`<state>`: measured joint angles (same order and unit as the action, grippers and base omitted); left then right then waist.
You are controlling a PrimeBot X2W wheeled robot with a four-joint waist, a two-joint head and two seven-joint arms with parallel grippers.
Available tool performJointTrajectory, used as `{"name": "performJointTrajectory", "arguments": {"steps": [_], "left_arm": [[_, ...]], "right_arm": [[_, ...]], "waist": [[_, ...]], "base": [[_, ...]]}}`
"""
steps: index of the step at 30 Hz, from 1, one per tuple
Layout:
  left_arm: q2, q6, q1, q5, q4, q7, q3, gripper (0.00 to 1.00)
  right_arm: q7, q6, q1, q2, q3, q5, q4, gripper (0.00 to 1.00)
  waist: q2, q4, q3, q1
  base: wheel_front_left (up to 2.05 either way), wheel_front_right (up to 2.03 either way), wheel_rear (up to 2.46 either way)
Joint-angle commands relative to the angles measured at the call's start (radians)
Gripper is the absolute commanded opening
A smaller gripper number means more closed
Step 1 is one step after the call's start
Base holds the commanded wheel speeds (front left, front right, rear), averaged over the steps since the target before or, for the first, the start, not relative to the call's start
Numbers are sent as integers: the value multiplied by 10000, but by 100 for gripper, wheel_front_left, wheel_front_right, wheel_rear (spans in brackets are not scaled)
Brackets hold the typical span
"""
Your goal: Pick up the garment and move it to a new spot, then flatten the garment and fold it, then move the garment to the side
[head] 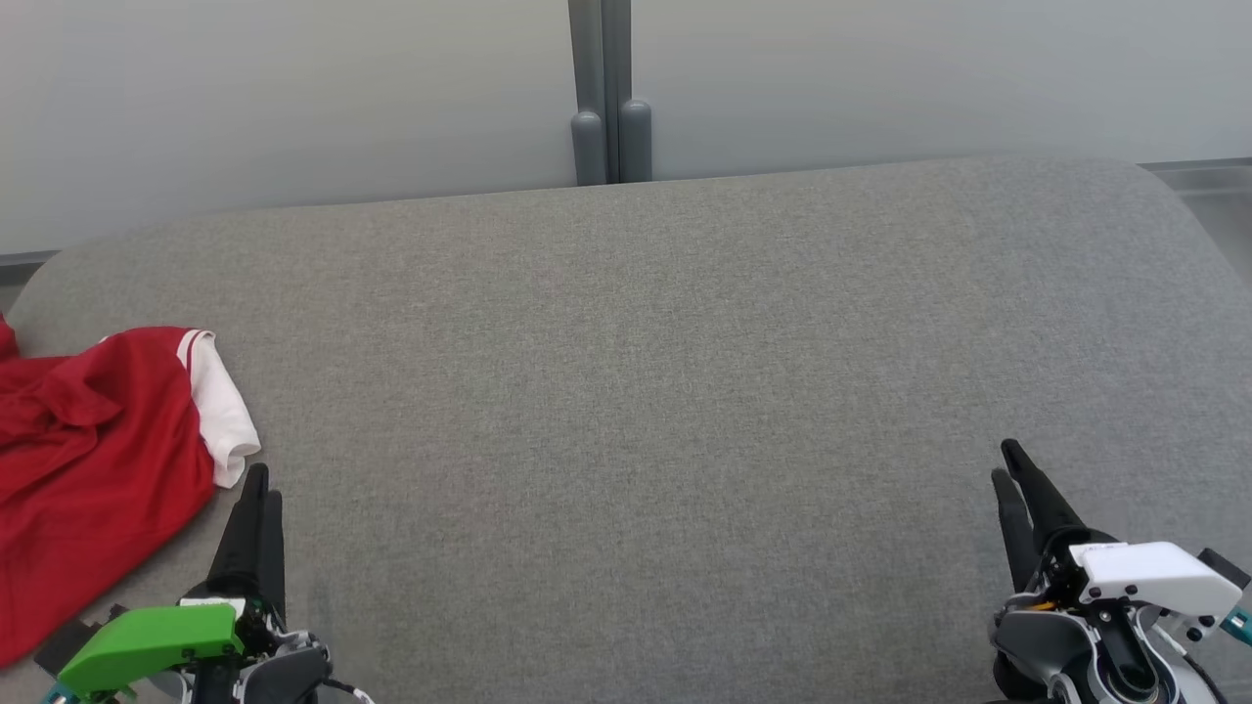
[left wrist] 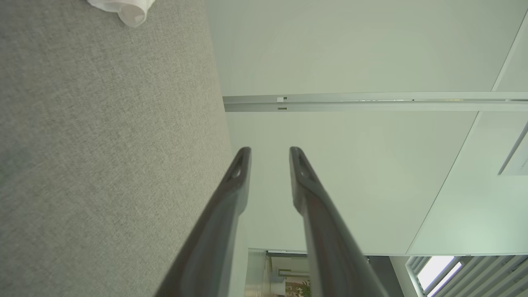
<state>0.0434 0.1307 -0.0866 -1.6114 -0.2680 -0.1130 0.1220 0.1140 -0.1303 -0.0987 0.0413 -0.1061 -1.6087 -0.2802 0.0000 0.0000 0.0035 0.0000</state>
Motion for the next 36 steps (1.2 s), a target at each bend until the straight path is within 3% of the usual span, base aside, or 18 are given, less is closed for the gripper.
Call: {"name": "performJointTrajectory", "arguments": {"steps": [1, 9, 17, 28, 36], "left_arm": [[20, 0, -50, 0, 97, 52, -37, 100], [27, 0, 110, 83, 236, 418, -372, 100], [58, -6, 197, 738, 294, 799, -643, 100], [337, -67, 158, 3414, 412, 1302, -1126, 100], [399, -38, 197, 5216, 469, 1605, -1399, 100]], "right_arm": [[-53, -2, -46, 24, 23, 0, 107, 100], [-423, -2, 158, 33, 225, 259, 288, 100], [-801, -3, 283, 70, 365, 1610, 549, 100], [-1308, -3, 348, 369, 777, 5237, 1238, 100], [-1610, -3, 443, 529, 1080, 7198, 1458, 100]], "waist": [[0, 1, 0, 0], [0, 9, -3, 0], [0, 18, 1, 0], [0, 42, 13, 0], [0, 55, 10, 0]], "base": [[0, 0, 0], [0, 0, 0], [0, 0, 0], [0, 0, 0], [0, 0, 0]]}}
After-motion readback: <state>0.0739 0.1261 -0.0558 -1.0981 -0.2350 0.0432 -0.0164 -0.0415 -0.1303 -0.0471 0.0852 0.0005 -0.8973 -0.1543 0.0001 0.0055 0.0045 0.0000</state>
